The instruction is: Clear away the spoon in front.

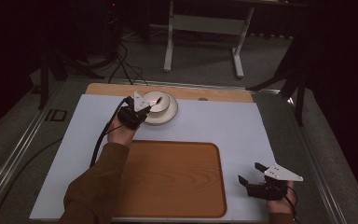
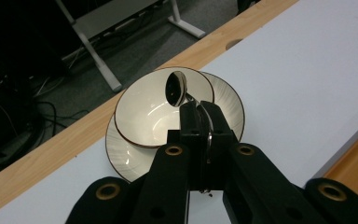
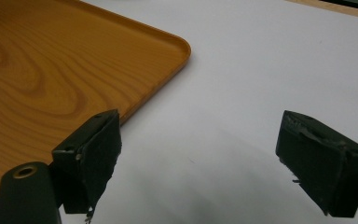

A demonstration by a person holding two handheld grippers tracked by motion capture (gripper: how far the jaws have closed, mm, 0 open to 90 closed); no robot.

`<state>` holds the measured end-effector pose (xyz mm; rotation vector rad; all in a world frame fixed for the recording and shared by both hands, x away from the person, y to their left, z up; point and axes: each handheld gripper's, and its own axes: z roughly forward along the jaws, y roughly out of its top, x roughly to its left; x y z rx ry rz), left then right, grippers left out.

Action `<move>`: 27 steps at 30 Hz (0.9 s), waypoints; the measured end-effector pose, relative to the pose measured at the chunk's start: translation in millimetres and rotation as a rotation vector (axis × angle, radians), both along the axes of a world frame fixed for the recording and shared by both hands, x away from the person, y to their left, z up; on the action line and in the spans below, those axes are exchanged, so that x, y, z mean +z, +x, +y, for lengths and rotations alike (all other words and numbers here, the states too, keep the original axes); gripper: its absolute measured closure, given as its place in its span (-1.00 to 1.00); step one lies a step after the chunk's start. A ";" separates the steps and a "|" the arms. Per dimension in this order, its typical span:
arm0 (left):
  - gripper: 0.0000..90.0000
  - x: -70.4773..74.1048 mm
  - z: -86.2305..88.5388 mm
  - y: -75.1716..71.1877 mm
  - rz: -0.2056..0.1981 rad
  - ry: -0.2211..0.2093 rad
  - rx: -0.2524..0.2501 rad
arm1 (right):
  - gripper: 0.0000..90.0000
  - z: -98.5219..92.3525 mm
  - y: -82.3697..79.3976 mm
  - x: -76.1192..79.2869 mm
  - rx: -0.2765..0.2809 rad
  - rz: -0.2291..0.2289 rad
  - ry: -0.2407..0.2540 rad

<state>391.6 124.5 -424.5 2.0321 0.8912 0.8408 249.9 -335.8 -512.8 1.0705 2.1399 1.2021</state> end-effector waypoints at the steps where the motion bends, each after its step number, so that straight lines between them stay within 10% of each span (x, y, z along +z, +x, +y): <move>1: 0.99 1.2 0.5 -1.2 -0.003 0.001 -0.002 | -0.69 0.0 -0.1 0.0 0.000 0.000 0.000; 27: 0.99 12.0 19.7 -37.2 -0.023 0.012 -0.045 | -0.69 0.3 -0.9 0.6 0.001 -0.005 -0.003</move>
